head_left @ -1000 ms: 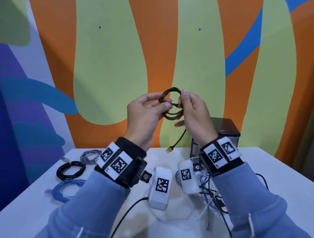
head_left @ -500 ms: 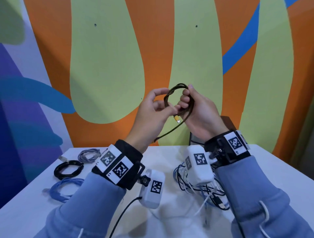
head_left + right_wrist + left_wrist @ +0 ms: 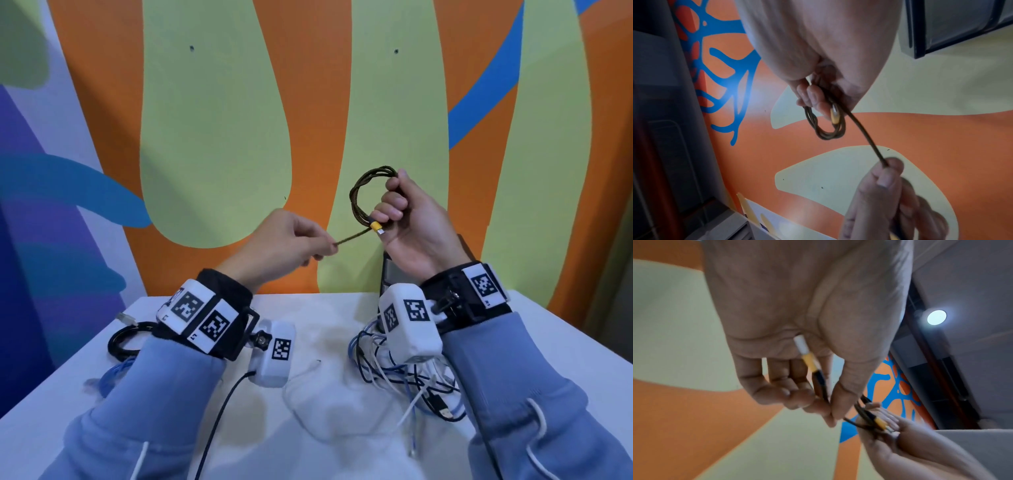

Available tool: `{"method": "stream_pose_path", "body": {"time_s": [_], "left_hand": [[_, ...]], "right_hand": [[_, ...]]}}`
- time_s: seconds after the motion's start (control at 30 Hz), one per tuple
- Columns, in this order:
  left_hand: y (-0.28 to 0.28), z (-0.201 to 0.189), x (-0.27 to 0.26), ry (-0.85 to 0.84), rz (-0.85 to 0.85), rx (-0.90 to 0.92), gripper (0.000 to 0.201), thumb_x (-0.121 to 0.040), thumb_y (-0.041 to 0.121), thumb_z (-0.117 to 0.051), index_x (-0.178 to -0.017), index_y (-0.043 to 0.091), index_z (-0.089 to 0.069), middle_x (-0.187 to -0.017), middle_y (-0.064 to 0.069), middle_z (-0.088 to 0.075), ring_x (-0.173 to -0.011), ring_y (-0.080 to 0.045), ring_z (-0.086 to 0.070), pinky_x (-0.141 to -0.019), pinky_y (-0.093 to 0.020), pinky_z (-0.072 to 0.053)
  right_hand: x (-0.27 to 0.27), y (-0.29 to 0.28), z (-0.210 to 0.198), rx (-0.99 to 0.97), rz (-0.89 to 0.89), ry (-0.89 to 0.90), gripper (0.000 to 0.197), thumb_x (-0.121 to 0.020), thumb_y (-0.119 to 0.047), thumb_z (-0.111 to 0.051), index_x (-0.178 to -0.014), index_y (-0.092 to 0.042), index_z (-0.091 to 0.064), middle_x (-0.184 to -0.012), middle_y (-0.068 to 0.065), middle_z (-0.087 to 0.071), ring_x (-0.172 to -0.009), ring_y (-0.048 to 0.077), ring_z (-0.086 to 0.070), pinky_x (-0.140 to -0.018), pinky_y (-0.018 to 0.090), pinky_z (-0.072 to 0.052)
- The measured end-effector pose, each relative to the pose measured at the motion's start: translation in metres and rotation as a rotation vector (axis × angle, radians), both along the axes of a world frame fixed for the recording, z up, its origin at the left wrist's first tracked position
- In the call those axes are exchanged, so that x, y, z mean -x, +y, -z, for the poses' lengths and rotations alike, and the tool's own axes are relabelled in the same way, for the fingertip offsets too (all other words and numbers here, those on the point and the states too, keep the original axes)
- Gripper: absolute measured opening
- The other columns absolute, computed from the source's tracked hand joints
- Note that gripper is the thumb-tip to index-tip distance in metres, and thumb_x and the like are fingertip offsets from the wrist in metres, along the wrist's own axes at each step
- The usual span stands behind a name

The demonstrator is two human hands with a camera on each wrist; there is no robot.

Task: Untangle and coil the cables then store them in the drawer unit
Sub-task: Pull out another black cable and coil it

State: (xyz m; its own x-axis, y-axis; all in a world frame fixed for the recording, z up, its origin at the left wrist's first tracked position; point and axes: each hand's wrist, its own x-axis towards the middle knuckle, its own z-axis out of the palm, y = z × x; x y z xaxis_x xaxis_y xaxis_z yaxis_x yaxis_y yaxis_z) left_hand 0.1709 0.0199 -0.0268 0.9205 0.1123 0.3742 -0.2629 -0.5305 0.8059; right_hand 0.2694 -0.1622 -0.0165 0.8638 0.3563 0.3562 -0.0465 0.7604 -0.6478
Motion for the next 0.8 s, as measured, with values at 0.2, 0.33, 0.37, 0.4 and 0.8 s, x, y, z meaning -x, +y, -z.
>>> {"method": "stream_pose_path", "body": {"time_s": [0.2, 0.33, 0.37, 0.4, 0.8], "left_hand": [[0.012, -0.006, 0.004, -0.163, 0.068, 0.391, 0.003, -0.089, 0.008, -0.082, -0.092, 0.007, -0.081, -0.081, -0.009, -0.075, -0.070, -0.018, -0.068, -0.075, -0.029, -0.060], [-0.001, -0.009, 0.004, -0.184, 0.202, 0.631, 0.008, -0.086, 0.009, -0.081, -0.093, 0.009, -0.078, -0.080, -0.005, -0.071, -0.069, -0.014, -0.064, -0.075, -0.025, -0.054], [-0.004, -0.008, 0.003, -0.205, 0.214, 0.638, 0.012, -0.083, 0.013, -0.083, -0.094, 0.011, -0.078, -0.081, -0.003, -0.071, -0.072, -0.013, -0.063, -0.077, -0.026, -0.053], [-0.006, -0.006, 0.001, -0.237, 0.214, 0.614, 0.015, -0.081, 0.016, -0.086, -0.093, 0.014, -0.079, -0.082, 0.000, -0.071, -0.076, -0.012, -0.063, -0.080, -0.027, -0.052], [-0.024, -0.001, -0.004, -0.374, 0.063, 0.560, 0.052, -0.087, -0.001, -0.083, -0.122, 0.022, -0.051, -0.083, -0.004, -0.075, -0.076, -0.025, -0.067, -0.074, -0.038, -0.056]], "right_hand": [[0.006, 0.003, -0.001, 0.040, 0.021, -0.026, 0.033, -0.112, -0.029, -0.046, -0.083, -0.015, -0.053, -0.059, -0.008, -0.025, -0.046, 0.007, -0.021, -0.043, 0.020, -0.023], [0.022, 0.017, -0.001, 0.199, 0.099, -0.127, 0.034, -0.112, -0.028, -0.045, -0.083, -0.014, -0.053, -0.057, -0.009, -0.024, -0.046, 0.007, -0.018, -0.045, 0.021, -0.015], [0.025, 0.020, -0.001, 0.221, 0.115, -0.142, 0.034, -0.112, -0.028, -0.045, -0.083, -0.013, -0.054, -0.056, -0.009, -0.024, -0.046, 0.007, -0.018, -0.044, 0.021, -0.015], [0.027, 0.022, -0.001, 0.239, 0.131, -0.150, 0.034, -0.112, -0.027, -0.045, -0.084, -0.012, -0.056, -0.056, -0.009, -0.024, -0.046, 0.007, -0.018, -0.044, 0.021, -0.016], [0.036, 0.026, -0.001, 0.163, 0.112, -0.231, 0.029, -0.109, -0.008, -0.043, -0.081, -0.017, -0.046, -0.060, -0.005, -0.023, -0.051, 0.011, -0.018, -0.048, 0.025, -0.018]]}}
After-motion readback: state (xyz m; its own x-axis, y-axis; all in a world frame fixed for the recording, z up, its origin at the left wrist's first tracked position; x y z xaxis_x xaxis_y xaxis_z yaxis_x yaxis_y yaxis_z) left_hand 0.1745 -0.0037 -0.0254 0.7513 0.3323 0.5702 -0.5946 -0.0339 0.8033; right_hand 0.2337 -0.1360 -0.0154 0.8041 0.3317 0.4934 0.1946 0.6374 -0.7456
